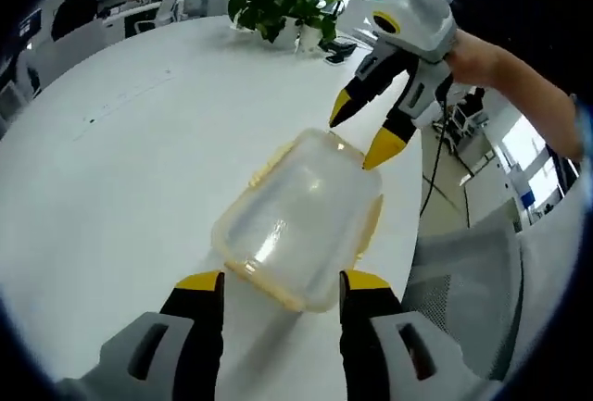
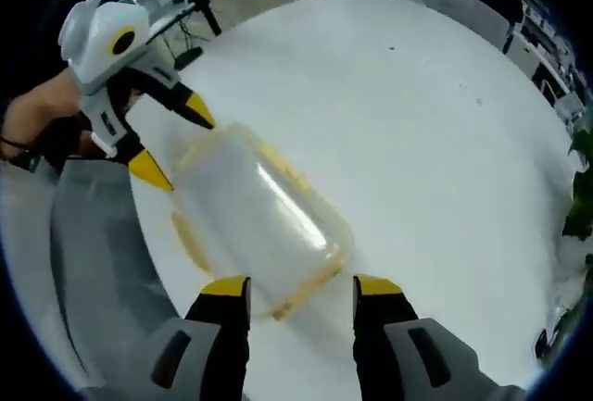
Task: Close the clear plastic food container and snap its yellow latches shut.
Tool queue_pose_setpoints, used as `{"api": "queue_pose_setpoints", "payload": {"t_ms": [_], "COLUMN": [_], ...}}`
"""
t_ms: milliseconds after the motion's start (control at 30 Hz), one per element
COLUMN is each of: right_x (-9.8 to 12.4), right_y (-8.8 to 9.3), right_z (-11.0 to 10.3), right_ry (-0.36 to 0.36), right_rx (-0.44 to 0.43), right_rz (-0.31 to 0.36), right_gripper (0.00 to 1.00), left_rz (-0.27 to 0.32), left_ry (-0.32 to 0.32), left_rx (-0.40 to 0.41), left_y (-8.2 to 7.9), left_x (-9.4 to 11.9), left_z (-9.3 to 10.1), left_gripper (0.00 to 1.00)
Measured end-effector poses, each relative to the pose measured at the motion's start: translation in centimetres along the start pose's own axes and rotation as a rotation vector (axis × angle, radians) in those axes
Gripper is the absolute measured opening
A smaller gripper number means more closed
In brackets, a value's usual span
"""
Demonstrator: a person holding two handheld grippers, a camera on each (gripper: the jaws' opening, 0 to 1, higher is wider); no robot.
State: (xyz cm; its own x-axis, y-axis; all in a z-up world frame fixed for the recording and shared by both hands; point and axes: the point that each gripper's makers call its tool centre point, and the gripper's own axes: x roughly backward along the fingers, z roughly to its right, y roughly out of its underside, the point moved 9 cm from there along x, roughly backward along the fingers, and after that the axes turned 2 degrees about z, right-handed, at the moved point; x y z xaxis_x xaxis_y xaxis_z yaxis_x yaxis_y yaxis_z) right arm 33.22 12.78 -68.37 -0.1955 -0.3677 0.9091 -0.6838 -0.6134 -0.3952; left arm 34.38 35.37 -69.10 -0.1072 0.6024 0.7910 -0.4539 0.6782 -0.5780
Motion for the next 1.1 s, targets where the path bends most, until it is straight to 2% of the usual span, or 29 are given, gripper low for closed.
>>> {"api": "queue_pose_setpoints", "payload": {"t_ms": [133, 167, 300, 433, 500, 633, 733, 1100], "right_x": [0.1, 0.2, 0.4, 0.3, 0.3, 0.2, 0.1, -0.2], "right_y": [-0.2, -0.3, -0.7, -0.9, -1.1, -1.4, -1.7, -2.4], "right_z": [0.0, 0.0, -0.2, -0.4, -0.5, -0.8, -0.9, -1.2], "right_ry": [0.002, 0.003, 0.003, -0.001, -0.009, -0.016, -0.024, -0.044], "right_rx": [0.054, 0.071, 0.132, 0.185, 0.197, 0.253, 0.279, 0.374], "right_rz": [-0.02, -0.026, -0.035, -0.054, -0.054, -0.067, -0.065, -0.059], "right_gripper": [0.42, 0.42, 0.41, 0.4, 0.39, 0.36, 0.35, 0.33], "left_rz": [-0.012, -0.021, -0.044, -0.034, -0.041, -0.036, -0.005, -0.013], "left_ry": [0.0, 0.004, 0.0, 0.027, 0.022, 0.049, 0.063, 0.095], "left_rx": [-0.057, -0.096, -0.167, -0.244, -0.243, -0.319, -0.356, -0.466], "left_y": [-0.3, -0.3, -0.7, -1.3, -1.5, -2.0, -2.6, -3.6], "left_x": [0.1, 0.2, 0.2, 0.4, 0.5, 0.5, 0.3, -0.6], "left_z": [0.2, 0.2, 0.3, 0.5, 0.5, 0.7, 0.9, 1.4], "left_gripper": [0.49, 0.48, 0.48, 0.47, 0.46, 0.45, 0.41, 0.4]}}
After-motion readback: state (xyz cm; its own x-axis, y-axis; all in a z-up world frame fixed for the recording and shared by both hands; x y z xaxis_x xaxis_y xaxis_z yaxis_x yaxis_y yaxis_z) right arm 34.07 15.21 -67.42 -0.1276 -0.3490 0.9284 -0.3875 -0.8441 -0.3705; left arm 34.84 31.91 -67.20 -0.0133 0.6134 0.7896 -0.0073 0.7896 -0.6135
